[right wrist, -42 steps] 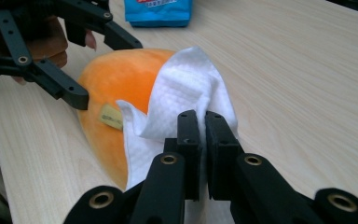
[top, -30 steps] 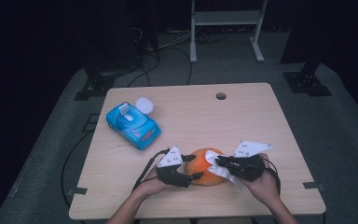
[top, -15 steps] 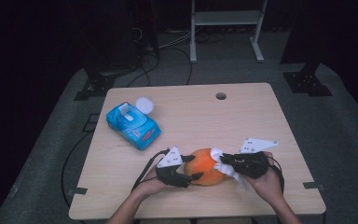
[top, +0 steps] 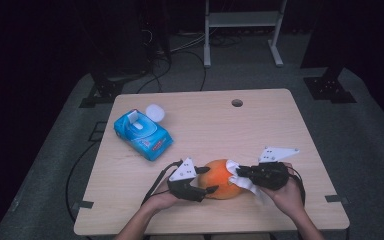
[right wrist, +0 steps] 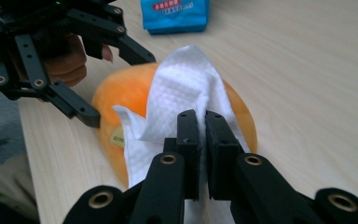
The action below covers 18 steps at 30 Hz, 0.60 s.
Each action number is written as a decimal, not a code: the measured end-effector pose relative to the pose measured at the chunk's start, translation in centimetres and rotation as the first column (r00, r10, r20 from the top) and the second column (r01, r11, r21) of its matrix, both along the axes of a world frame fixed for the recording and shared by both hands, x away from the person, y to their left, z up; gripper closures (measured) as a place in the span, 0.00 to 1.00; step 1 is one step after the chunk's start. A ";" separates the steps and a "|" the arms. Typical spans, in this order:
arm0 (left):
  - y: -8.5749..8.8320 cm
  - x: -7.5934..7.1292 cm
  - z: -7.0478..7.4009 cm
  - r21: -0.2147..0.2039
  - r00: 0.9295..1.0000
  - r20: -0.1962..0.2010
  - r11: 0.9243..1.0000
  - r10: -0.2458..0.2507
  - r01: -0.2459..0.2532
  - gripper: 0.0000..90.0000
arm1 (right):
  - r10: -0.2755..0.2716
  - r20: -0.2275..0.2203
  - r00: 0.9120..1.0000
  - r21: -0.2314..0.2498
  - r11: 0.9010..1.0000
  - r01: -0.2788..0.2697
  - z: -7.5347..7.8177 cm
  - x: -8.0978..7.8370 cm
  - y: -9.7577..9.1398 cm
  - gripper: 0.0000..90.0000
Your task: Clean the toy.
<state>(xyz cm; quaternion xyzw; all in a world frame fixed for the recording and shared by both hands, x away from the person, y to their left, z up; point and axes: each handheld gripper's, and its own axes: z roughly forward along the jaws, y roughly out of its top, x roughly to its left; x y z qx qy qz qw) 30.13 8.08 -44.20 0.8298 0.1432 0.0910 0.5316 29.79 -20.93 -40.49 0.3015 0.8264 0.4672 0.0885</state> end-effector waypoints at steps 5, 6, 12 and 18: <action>-0.1 0.1 -0.1 -0.005 1.000 -0.013 1.000 0.001 -0.001 0.36 | -0.065 -0.030 0.997 0.003 0.998 0.065 -0.2 0.3 -1.5 0.94; -0.1 0.2 0.0 -0.006 1.000 -0.014 1.000 0.002 -0.002 0.36 | -0.058 -0.021 0.998 0.014 0.998 0.058 0.1 0.2 -1.3 0.94; 0.0 0.3 0.1 -0.009 1.000 -0.014 1.000 0.004 -0.004 0.31 | -0.007 0.037 0.999 -0.028 1.000 0.008 0.5 -0.3 1.0 0.94; 0.3 0.6 0.0 -0.020 0.999 -0.037 0.999 0.036 -0.037 0.19 | -0.047 -0.002 0.999 -0.017 0.999 0.047 0.0 0.0 -0.5 0.94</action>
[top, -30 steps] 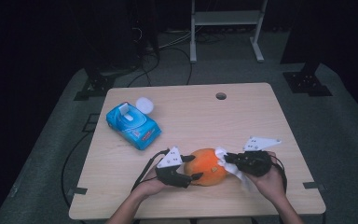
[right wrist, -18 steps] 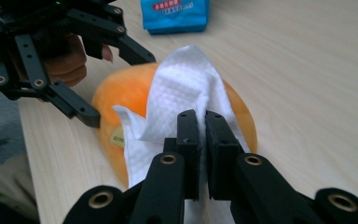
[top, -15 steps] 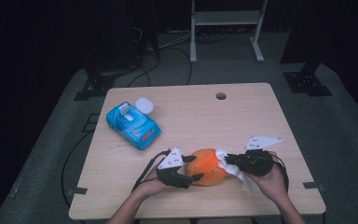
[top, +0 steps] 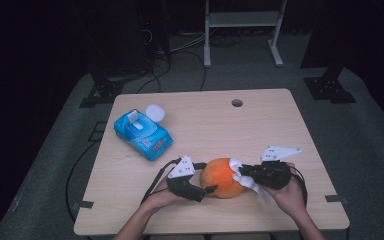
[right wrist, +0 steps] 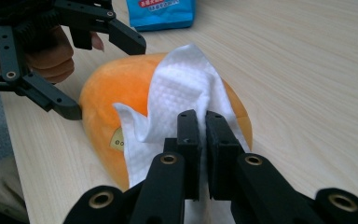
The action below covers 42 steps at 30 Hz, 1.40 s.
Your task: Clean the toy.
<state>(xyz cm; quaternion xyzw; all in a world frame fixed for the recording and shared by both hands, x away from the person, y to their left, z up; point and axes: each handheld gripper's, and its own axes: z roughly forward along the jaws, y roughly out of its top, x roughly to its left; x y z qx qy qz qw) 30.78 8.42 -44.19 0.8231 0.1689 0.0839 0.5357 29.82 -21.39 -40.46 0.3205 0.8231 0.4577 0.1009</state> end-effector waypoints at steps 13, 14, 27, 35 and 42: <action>-0.5 -0.8 0.7 0.020 0.994 0.034 0.995 -0.103 0.102 0.49 | 0.070 0.098 0.993 0.049 0.996 -0.075 3.3 -1.9 1.6 0.94; -0.5 -0.8 0.7 0.023 0.994 0.033 0.995 -0.101 0.100 0.49 | 0.073 0.092 0.993 0.046 0.996 -0.078 3.1 -1.9 1.7 0.94; -0.4 -0.5 0.8 -0.009 0.998 0.011 0.998 -0.066 0.067 0.52 | 0.068 0.071 0.995 0.025 0.997 -0.070 2.7 -1.6 1.8 0.94; -0.1 -0.3 0.9 -0.037 0.999 -0.005 0.998 -0.052 0.051 0.38 | 0.049 0.034 0.998 -0.002 0.999 -0.049 1.5 -0.8 1.3 0.94; -1.0 -0.4 -0.2 0.017 0.999 0.002 0.999 -0.036 0.036 0.38 | 0.017 0.010 1.000 0.014 1.000 -0.017 1.5 -0.3 0.3 0.94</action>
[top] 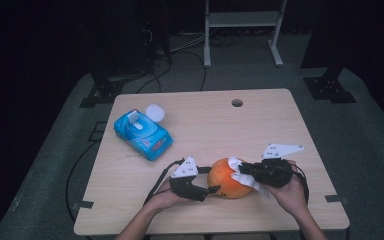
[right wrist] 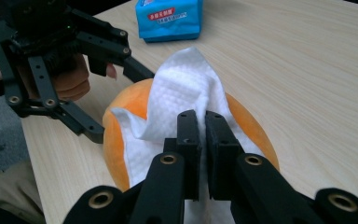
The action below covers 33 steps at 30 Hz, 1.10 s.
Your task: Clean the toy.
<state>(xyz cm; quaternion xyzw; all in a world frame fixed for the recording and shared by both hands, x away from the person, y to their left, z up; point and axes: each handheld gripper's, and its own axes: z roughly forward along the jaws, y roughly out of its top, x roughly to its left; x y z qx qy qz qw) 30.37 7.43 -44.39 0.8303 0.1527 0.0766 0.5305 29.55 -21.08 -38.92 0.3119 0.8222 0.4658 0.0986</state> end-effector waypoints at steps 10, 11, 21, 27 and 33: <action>-1.2 -1.1 1.0 0.007 0.997 0.067 0.999 -0.032 0.031 0.52 | 0.116 0.131 0.985 -0.067 0.992 -0.108 1.9 -3.1 4.8 0.94; -1.3 -1.2 1.0 0.015 0.997 0.070 0.999 -0.034 0.033 0.52 | 0.124 0.133 0.983 -0.091 0.989 -0.112 1.8 -3.2 5.4 0.94; -0.9 -0.6 0.5 -0.007 0.999 0.033 1.000 -0.020 0.020 0.47 | -0.012 0.120 0.993 -0.103 0.994 0.025 1.6 -1.4 1.8 0.94; -1.2 -0.9 0.7 0.005 0.999 0.046 1.000 -0.019 0.019 0.48 | 0.060 0.144 0.988 -0.115 0.992 -0.043 1.8 -2.7 3.7 0.94; -1.0 -0.9 0.6 -0.003 0.999 0.046 1.000 -0.018 0.018 0.48 | 0.112 0.160 0.981 -0.176 0.981 -0.084 1.3 -3.4 6.0 0.94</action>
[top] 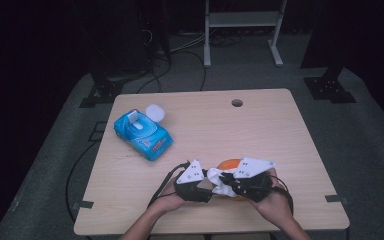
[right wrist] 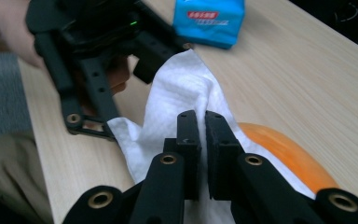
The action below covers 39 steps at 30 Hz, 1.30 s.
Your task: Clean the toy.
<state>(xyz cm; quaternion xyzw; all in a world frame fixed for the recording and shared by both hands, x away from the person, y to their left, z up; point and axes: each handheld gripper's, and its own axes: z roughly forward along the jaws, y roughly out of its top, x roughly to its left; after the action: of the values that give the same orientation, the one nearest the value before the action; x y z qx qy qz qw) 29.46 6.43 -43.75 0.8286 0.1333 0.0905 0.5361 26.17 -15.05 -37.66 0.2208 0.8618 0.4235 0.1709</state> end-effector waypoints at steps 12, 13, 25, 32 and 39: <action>0.6 1.3 -0.7 -0.008 0.993 -0.059 0.995 0.104 -0.104 0.43 | -0.155 -0.144 0.977 0.138 0.975 0.175 -1.4 3.3 -6.7 0.94; 0.8 1.5 -0.7 -0.011 0.990 -0.070 0.993 0.121 -0.122 0.42 | -0.157 -0.140 0.978 0.134 0.975 0.176 -1.3 3.3 -6.6 0.94; 0.7 1.0 -0.3 -0.043 0.994 -0.101 0.998 0.043 -0.048 0.41 | -0.082 -0.069 0.994 0.088 0.992 0.088 -1.1 1.9 -3.1 0.94; 1.4 1.3 -0.6 -0.024 0.992 -0.118 0.999 0.045 -0.048 0.44 | -0.063 -0.036 0.997 0.068 0.996 0.065 -1.2 1.6 -2.6 0.94; 1.4 1.3 -0.3 -0.007 0.994 -0.101 1.000 0.026 -0.027 0.43 | -0.096 -0.095 0.991 0.126 0.986 0.108 -1.9 2.7 -4.8 0.94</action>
<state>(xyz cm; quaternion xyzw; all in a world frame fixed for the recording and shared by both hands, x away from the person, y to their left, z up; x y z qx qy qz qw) 30.75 7.83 -44.00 0.8280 0.1718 0.0549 0.5309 28.85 -19.89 -39.60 0.2939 0.8264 0.4597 0.1390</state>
